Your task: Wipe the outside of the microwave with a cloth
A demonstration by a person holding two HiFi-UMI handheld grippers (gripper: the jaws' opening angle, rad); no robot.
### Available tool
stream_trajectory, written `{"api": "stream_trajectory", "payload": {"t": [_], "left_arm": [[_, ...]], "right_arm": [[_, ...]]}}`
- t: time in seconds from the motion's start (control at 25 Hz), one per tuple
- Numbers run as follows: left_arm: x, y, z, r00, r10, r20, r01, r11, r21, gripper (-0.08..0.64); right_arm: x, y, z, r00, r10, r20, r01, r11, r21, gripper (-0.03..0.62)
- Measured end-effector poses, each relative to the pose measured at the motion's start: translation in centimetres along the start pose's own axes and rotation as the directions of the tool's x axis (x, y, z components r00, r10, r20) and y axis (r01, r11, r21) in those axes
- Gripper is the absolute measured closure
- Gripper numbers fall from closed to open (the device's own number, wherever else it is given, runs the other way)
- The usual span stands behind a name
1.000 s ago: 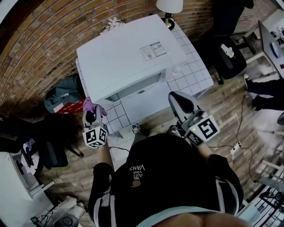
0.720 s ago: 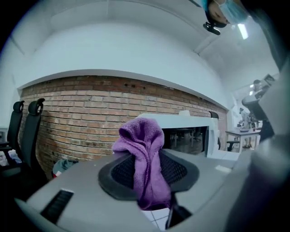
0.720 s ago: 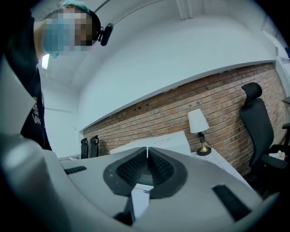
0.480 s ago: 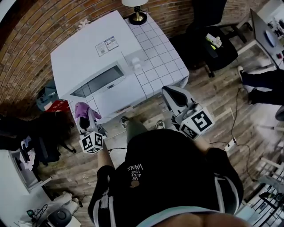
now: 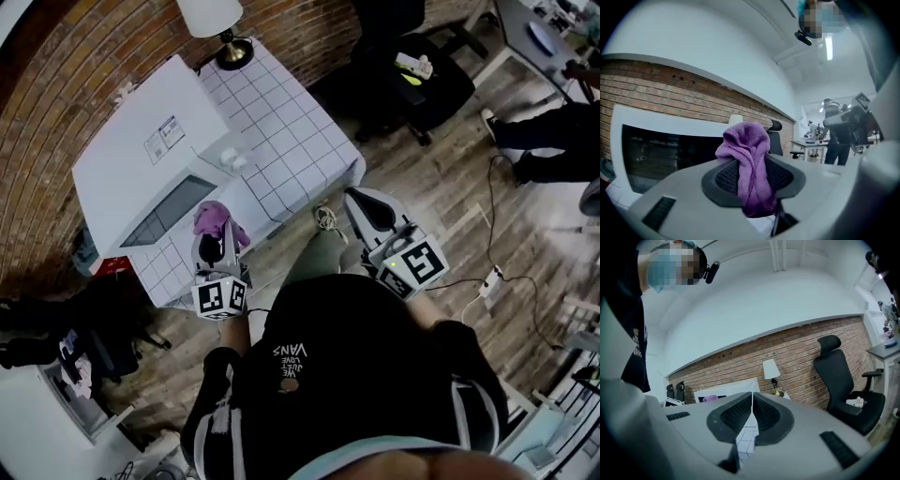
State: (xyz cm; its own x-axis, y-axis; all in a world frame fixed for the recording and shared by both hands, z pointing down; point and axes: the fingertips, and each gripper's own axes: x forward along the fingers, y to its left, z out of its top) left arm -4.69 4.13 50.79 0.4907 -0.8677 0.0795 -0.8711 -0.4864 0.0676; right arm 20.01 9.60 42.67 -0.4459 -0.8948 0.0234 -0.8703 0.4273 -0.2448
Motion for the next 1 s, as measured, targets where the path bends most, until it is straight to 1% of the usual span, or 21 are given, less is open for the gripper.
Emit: {"api": "stream_trajectory", "payload": {"t": [0.08, 0.2, 0.32, 0.4, 0.52, 0.6, 0.68, 0.84, 0.92, 1.0], "left_arm": [[3.4, -3.2, -0.2, 0.997, -0.074, 0.002, 0.074, 0.997, -0.013, 0.419], [8.0, -7.6, -0.2, 0.983, -0.185, -0.006, 0.185, 0.983, -0.016, 0.419], [11.8, -10.9, 0.0, 0.958, -0.285, -0.03, 0.285, 0.959, 0.004, 0.419], [14.8, -12.8, 0.4, 0.946, -0.324, -0.03, 0.324, 0.946, 0.0, 0.419], [19.1, -14.5, 1.5, 0.941, -0.34, -0.003, 0.339, 0.941, -0.013, 0.419], [21.7, -15.0, 2.2, 0.942, -0.335, 0.01, 0.335, 0.942, -0.025, 0.419], [23.6, -15.3, 3.0, 0.946, -0.325, 0.021, 0.325, 0.945, -0.032, 0.419], [25.9, -15.1, 4.4, 0.954, -0.297, 0.03, 0.298, 0.955, -0.016, 0.419], [26.3, -14.6, 4.6, 0.962, -0.273, 0.028, 0.273, 0.962, -0.01, 0.419], [26.5, -14.2, 5.1, 0.971, -0.238, 0.034, 0.238, 0.971, -0.025, 0.419]], "right_arm": [[-0.2, -2.5, 0.3, 1.0, -0.026, 0.016, 0.026, 1.0, 0.003, 0.588], [0.3, -5.5, 0.9, 0.998, -0.058, 0.013, 0.058, 0.998, 0.017, 0.588], [1.6, -7.4, 2.1, 0.999, -0.046, 0.011, 0.046, 0.999, 0.014, 0.588], [2.5, -9.2, 2.9, 1.0, -0.027, 0.006, 0.027, 1.0, -0.005, 0.588], [4.1, -12.3, 4.3, 1.0, -0.022, 0.013, 0.022, 1.0, 0.004, 0.588], [5.3, -14.4, 4.8, 1.0, -0.027, -0.011, 0.027, 1.0, 0.008, 0.588], [6.5, -15.8, 5.4, 1.0, -0.009, -0.019, 0.009, 1.0, -0.003, 0.588], [9.4, -17.5, 7.1, 0.999, 0.047, -0.011, -0.047, 0.999, -0.01, 0.588], [10.8, -18.2, 6.9, 0.996, 0.076, -0.041, -0.077, 0.997, -0.015, 0.588], [12.4, -18.8, 6.6, 0.992, 0.112, -0.059, -0.112, 0.994, -0.009, 0.588]]}}
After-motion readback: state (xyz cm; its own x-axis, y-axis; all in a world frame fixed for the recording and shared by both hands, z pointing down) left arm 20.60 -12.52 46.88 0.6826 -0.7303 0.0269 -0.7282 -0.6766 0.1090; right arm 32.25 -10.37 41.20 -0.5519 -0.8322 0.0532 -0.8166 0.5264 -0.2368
